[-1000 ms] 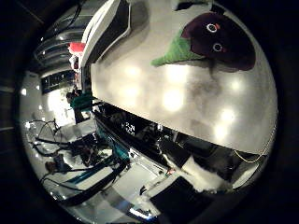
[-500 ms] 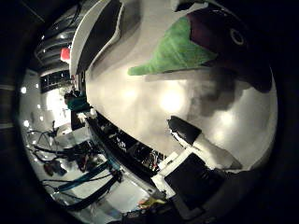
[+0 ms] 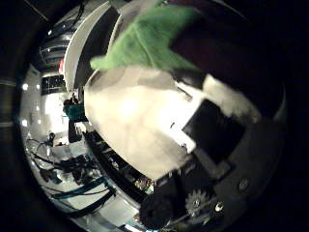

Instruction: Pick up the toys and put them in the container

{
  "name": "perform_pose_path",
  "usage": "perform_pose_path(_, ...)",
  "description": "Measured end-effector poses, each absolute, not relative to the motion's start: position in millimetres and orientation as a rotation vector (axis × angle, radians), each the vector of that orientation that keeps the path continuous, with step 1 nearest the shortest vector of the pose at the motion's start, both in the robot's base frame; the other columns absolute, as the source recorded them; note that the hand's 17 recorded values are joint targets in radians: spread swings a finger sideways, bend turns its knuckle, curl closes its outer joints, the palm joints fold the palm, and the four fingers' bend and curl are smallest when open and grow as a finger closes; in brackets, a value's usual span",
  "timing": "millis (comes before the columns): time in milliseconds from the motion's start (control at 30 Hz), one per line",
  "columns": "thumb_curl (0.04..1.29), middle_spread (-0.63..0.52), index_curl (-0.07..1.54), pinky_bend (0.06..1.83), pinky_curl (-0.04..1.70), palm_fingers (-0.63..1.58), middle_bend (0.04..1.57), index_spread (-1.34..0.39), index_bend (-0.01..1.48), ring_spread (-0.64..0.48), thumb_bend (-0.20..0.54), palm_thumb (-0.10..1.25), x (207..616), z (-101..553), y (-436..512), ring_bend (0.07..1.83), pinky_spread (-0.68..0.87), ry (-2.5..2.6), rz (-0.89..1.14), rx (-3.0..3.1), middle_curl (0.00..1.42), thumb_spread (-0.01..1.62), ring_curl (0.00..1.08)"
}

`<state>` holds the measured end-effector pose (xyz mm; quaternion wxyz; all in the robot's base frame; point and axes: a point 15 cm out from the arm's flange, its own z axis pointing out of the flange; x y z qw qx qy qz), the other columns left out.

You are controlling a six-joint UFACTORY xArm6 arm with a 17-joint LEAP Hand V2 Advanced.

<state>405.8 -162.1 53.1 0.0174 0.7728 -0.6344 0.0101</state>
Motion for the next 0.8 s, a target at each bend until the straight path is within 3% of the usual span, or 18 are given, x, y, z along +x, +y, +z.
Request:
perform_pose_path(100,0.35,-0.30,0.44,0.88,0.38,1.34,0.78,-0.49,0.41,-0.33,-0.023,0.89,406.4,54.8,-163.8,0.91,-0.48,-1.973,0.038,2.402,0.55,0.94,0.44)
perform_pose_path(233,0.35,-0.28,0.54,1.00,0.44,1.37,0.91,-0.47,0.59,-0.31,-0.024,0.88,409.1,73.4,-179.1,1.02,-0.44,-2.003,0.101,2.388,0.61,0.94,0.50)
perform_pose_path(433,0.36,-0.20,0.77,1.24,0.61,1.21,1.18,-0.40,0.90,-0.26,-0.022,0.89,413.7,139.8,-206.2,1.25,-0.31,-2.052,0.283,2.362,0.72,0.94,0.61)
perform_pose_path(667,0.38,-0.16,0.87,1.29,0.73,1.12,1.28,-0.33,1.00,-0.23,-0.014,0.92,367.8,209.4,-144.9,1.34,-0.25,-1.960,0.096,2.403,0.74,1.01,0.64)
perform_pose_path(800,0.38,-0.16,0.89,1.28,0.76,1.12,1.29,-0.32,1.00,-0.23,-0.016,0.92,388.6,264.4,-64.0,1.35,-0.24,-1.861,0.208,2.551,0.74,1.02,0.64)
